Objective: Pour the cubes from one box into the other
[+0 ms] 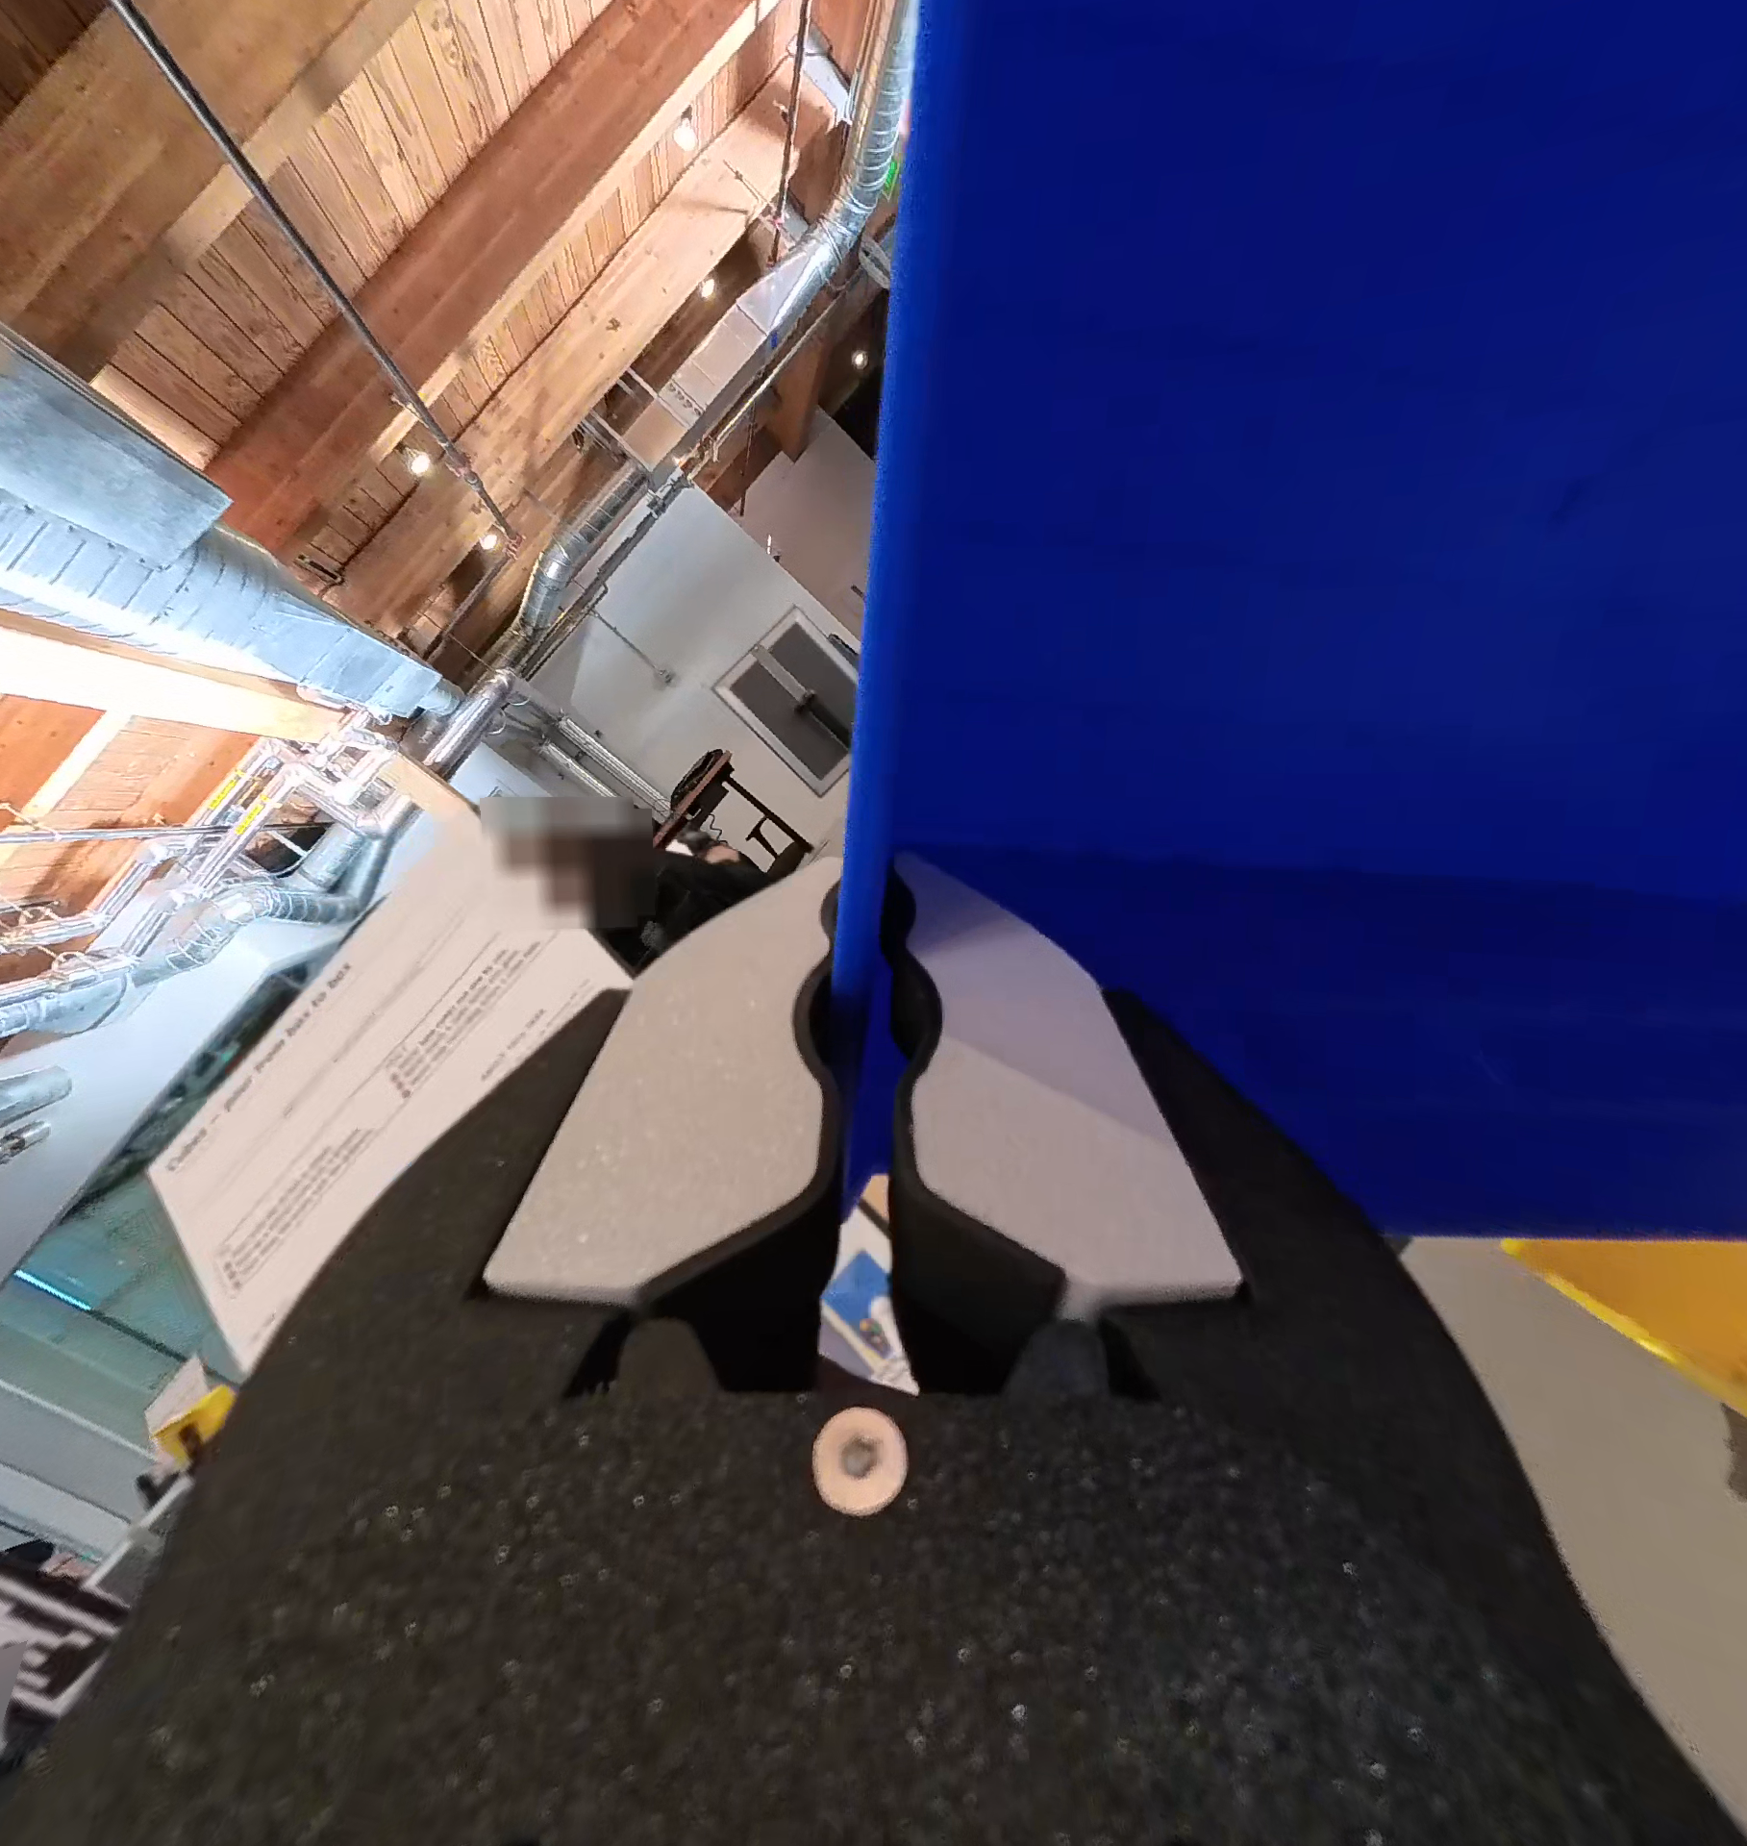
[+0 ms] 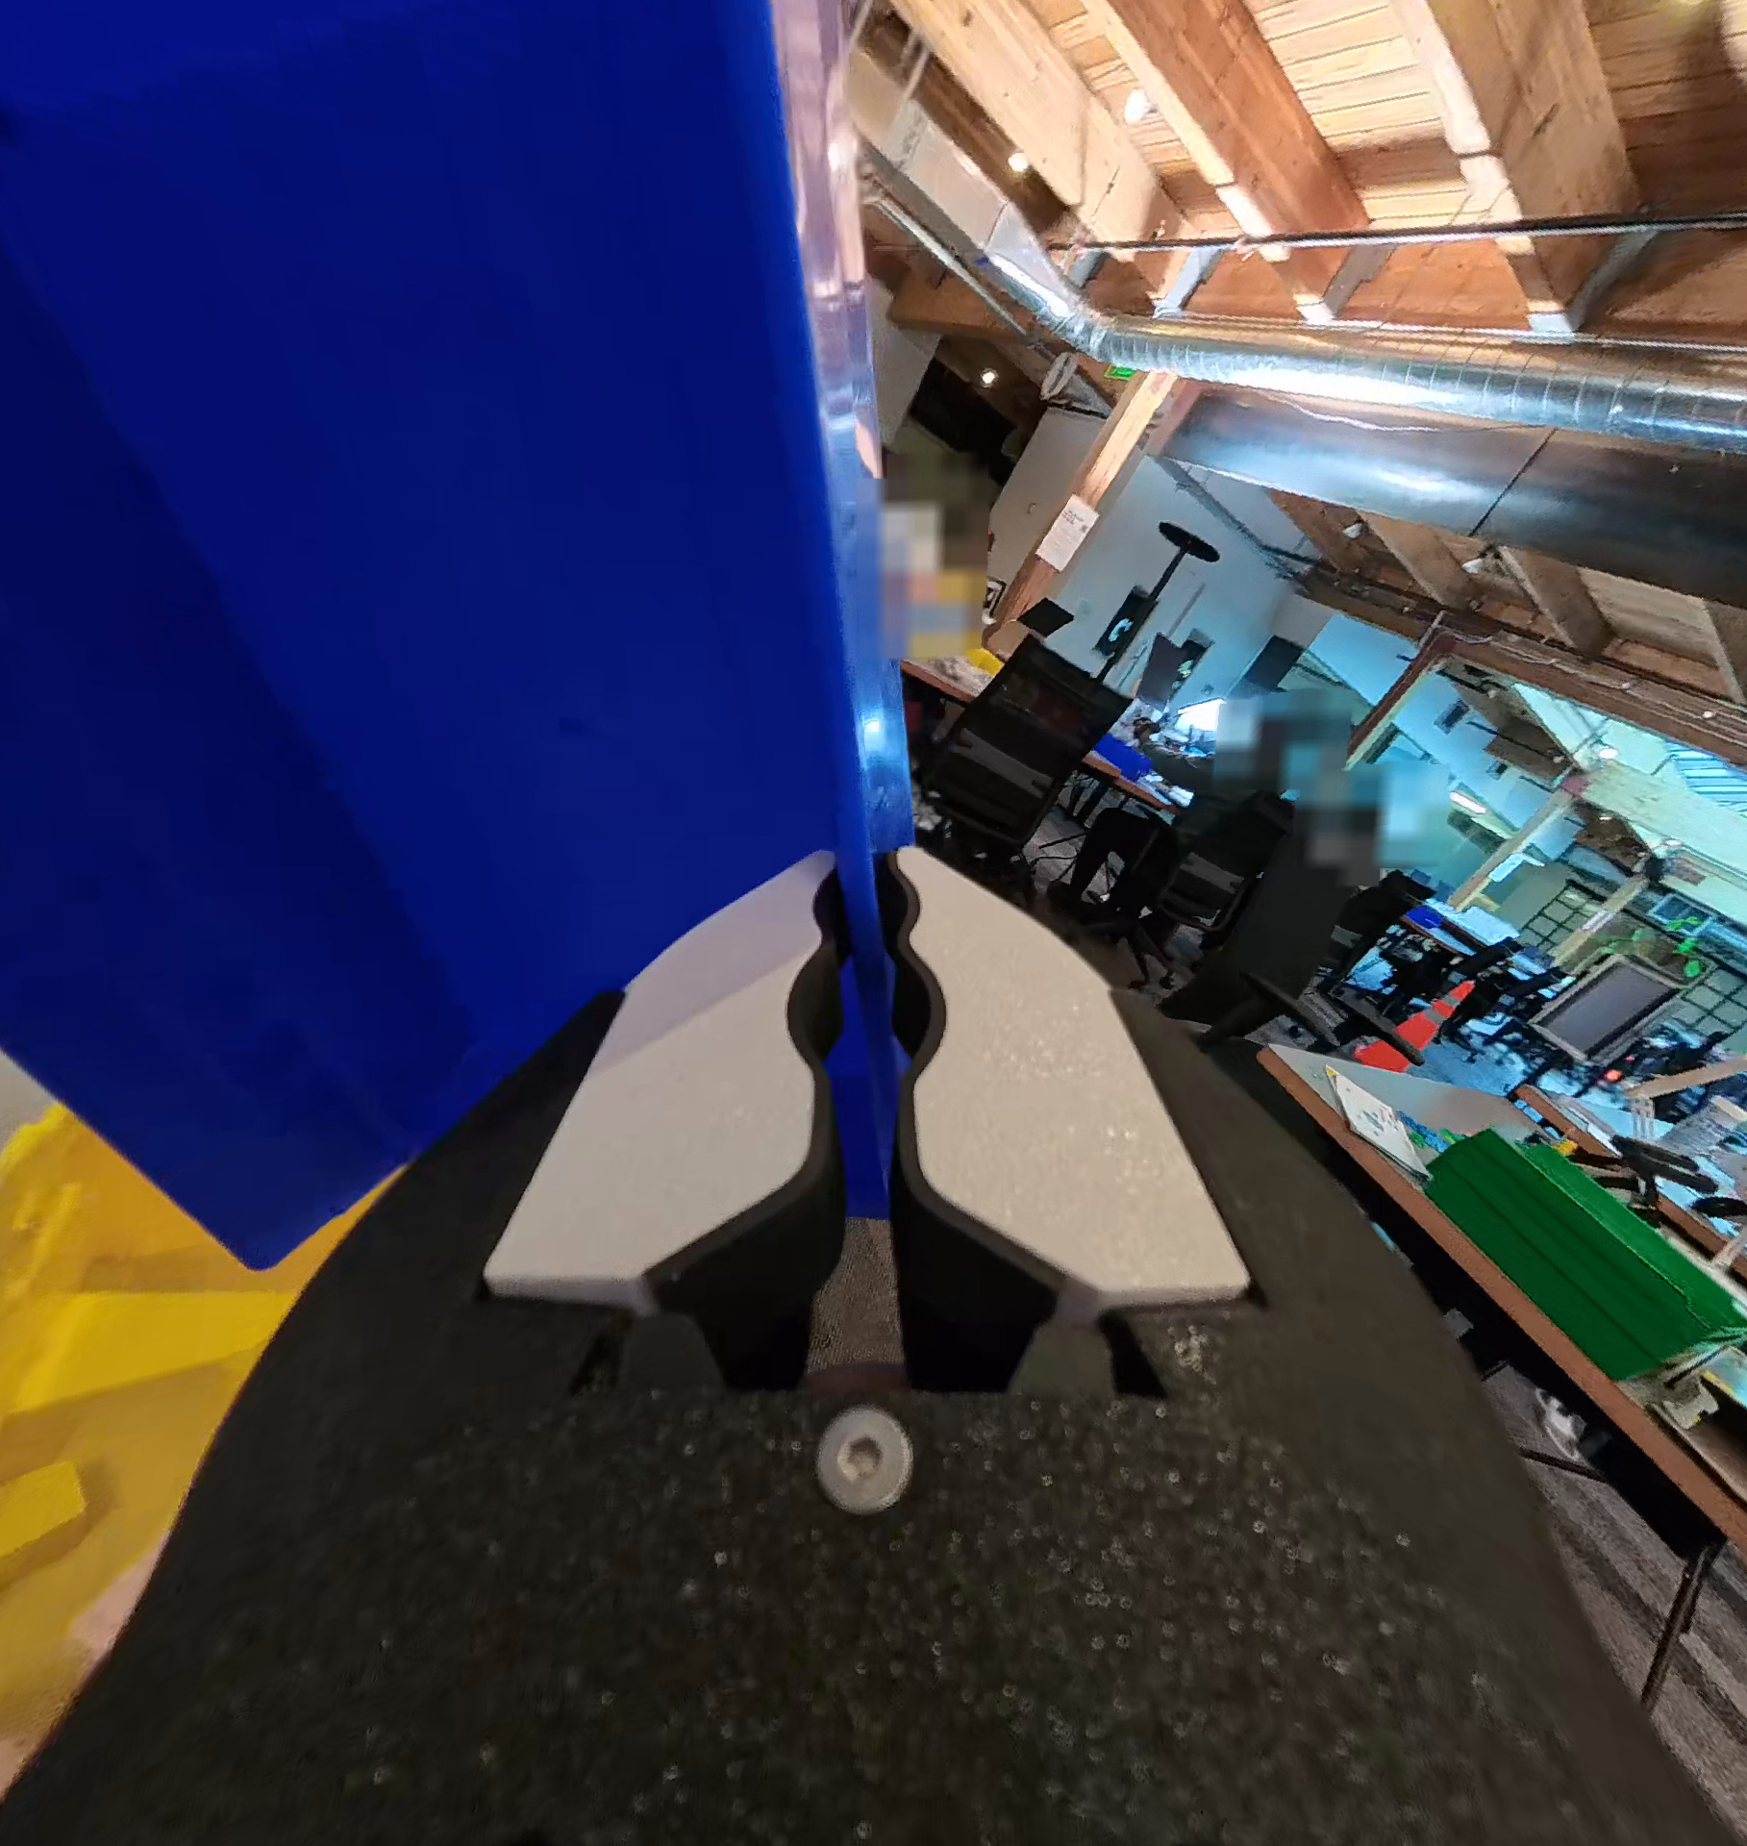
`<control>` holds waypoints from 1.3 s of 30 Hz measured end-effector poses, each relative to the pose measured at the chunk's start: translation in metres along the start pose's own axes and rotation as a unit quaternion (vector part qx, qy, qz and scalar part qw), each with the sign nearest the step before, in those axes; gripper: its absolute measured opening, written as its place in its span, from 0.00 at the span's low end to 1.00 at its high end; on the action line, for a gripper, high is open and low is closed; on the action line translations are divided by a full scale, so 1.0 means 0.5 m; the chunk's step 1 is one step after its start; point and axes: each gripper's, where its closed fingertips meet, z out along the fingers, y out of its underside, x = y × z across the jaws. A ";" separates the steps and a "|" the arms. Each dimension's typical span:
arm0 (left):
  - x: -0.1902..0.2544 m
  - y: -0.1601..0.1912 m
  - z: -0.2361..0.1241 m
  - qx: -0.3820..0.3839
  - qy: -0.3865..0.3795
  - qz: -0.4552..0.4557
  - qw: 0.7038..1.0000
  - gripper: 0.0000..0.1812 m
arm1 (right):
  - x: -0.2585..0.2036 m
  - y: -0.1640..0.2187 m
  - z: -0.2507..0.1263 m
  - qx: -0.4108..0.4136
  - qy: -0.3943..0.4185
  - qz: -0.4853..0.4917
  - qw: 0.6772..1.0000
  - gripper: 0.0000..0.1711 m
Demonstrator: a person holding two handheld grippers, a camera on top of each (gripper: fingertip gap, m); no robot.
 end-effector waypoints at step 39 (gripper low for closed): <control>-0.401 1.243 -0.530 -0.620 0.434 0.117 0.643 0.10 | -1.311 -0.191 -0.475 -0.514 -0.684 0.068 0.513 0.09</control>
